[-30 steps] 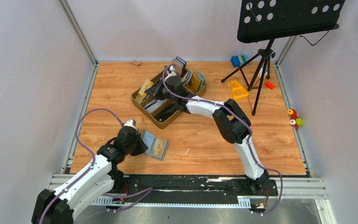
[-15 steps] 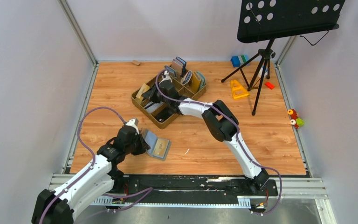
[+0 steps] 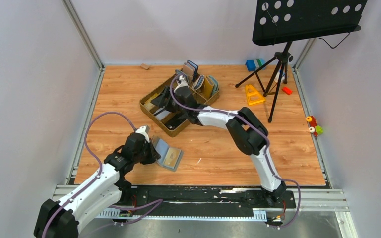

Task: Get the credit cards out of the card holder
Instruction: Place the credit card in the storage box, then remove the credit card from the card holder.

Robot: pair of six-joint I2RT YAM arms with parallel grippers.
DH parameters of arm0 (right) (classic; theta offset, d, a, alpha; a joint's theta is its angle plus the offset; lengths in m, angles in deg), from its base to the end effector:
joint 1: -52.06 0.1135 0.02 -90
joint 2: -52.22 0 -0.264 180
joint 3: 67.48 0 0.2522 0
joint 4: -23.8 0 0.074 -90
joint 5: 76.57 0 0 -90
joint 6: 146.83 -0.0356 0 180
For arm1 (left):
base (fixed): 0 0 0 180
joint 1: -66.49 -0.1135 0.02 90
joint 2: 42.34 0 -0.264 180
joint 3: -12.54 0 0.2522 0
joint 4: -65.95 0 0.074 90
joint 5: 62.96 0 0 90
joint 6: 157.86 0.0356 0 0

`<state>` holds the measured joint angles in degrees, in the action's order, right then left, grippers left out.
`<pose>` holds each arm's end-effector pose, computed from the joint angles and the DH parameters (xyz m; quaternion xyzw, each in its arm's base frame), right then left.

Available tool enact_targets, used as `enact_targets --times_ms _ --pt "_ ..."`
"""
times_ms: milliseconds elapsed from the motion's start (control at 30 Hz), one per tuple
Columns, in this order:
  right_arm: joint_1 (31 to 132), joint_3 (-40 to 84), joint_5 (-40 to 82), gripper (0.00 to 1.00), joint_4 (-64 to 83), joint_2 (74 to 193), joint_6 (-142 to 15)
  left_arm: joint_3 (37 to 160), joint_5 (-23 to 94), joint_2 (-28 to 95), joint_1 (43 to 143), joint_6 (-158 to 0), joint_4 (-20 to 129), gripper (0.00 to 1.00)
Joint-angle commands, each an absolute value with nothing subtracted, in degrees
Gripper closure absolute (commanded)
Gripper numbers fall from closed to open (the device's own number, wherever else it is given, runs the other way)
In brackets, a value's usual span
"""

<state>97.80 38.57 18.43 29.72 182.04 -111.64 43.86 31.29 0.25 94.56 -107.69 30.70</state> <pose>0.3635 0.3775 0.1811 0.0382 0.8070 0.4750 0.3489 0.1296 -0.0721 0.1634 -0.0814 0.9248 -0.2353 0.2878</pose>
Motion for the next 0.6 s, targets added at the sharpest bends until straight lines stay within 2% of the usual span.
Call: enact_targets --times_ms 0,100,133,367,567 --pt "98.0 28.8 18.8 0.27 32.6 169.8 -105.0 43.7 33.6 -0.2 94.3 -104.4 33.8 1.0" --pt "98.0 21.0 19.9 0.04 31.5 161.6 -101.0 42.5 35.9 -1.3 94.3 -104.8 36.2 1.0" --pt "98.0 18.2 20.0 0.01 31.1 158.9 -100.0 42.4 36.3 -1.6 94.3 -104.8 36.5 1.0" --pt "97.8 0.3 18.7 0.0 21.7 137.9 -92.6 42.4 41.8 -2.7 94.3 -105.2 39.5 1.0" --pt "96.9 -13.3 19.2 0.01 19.1 120.7 -87.4 39.2 48.5 -2.5 94.4 -111.1 49.3 1.0"
